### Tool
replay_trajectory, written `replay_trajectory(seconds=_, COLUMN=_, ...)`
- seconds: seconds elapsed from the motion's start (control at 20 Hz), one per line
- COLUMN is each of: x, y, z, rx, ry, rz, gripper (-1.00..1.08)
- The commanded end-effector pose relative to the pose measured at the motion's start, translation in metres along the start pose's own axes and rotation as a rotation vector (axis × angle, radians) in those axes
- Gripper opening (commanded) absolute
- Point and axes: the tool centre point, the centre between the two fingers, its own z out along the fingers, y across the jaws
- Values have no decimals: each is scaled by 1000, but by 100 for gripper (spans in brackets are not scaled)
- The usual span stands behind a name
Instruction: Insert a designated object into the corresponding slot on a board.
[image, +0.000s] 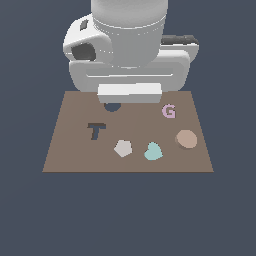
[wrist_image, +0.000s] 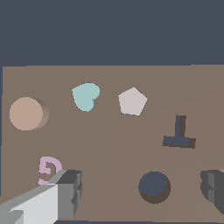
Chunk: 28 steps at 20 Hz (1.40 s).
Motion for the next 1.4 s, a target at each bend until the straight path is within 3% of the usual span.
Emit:
replay_trajectory(seconds=0.0, x=0, y=0, z=0, rx=0, ry=0, rz=0, gripper=100)
replay_trajectory(seconds=0.45, x=5, y=-26, z=18, rx=-2, ry=-2, rz=6, gripper=100)
replay_trajectory(seconds=1.1, x=28, y=-128, z=90, rx=-10, ry=-12, rz=30, gripper=100)
replay_trajectory(seconds=1.35, x=36, y=-156, z=110, rx=-12, ry=-15, rz=36, gripper=100)
